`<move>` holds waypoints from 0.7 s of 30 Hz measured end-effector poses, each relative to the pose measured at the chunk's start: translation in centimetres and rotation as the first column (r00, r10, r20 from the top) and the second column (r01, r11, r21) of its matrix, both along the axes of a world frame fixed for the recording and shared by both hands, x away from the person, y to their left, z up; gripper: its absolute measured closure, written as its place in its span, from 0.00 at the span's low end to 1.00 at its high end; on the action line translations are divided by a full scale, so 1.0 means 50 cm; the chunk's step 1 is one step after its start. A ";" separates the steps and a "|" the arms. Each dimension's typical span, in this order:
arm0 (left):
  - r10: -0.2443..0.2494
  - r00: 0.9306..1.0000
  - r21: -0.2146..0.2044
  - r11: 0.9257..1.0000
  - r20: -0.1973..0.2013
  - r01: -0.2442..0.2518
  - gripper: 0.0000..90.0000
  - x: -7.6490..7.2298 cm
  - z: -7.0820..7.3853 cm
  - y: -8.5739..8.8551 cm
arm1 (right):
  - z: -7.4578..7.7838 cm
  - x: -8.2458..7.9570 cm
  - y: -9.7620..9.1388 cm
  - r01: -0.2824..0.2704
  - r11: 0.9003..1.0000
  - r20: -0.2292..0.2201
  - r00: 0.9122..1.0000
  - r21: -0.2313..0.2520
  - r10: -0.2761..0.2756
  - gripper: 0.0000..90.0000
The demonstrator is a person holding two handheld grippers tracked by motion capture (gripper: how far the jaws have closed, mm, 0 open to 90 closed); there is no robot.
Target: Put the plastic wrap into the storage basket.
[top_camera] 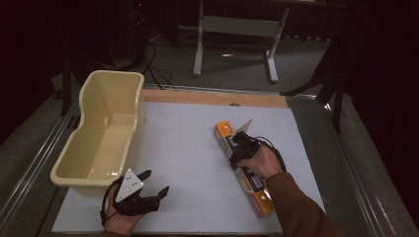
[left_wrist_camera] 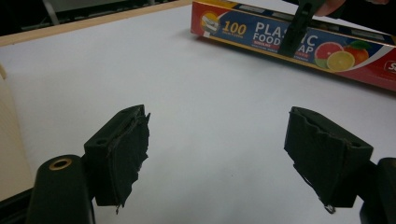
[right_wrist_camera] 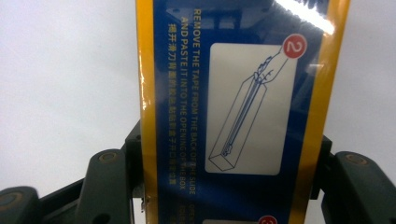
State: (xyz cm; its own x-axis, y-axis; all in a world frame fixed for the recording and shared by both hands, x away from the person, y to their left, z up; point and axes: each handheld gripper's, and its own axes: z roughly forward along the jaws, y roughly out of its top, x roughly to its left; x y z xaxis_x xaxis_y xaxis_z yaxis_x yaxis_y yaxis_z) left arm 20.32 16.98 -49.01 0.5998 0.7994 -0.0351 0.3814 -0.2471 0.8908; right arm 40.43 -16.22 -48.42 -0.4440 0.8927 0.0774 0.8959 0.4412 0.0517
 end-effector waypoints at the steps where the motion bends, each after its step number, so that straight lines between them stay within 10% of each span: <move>1: 0.000 1.000 -0.001 1.000 0.001 0.000 0.24 0.000 0.000 0.000 | 0.003 0.000 0.000 0.002 1.000 0.001 1.000 0.003 -0.002 0.45; 21: 0.000 1.000 -0.001 1.000 0.004 0.000 0.24 -0.001 0.001 -0.001 | 0.081 0.014 0.034 0.008 0.994 0.052 0.999 0.111 -0.014 0.45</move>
State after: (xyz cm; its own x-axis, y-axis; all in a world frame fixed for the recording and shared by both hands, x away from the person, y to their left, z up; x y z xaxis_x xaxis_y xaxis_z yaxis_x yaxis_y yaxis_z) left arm 20.29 16.94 -48.98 0.5996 0.7996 -0.0332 0.3775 -0.2460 0.8927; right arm 41.11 -14.51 -44.38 -0.4403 0.8847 0.1528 0.8954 0.4202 0.1472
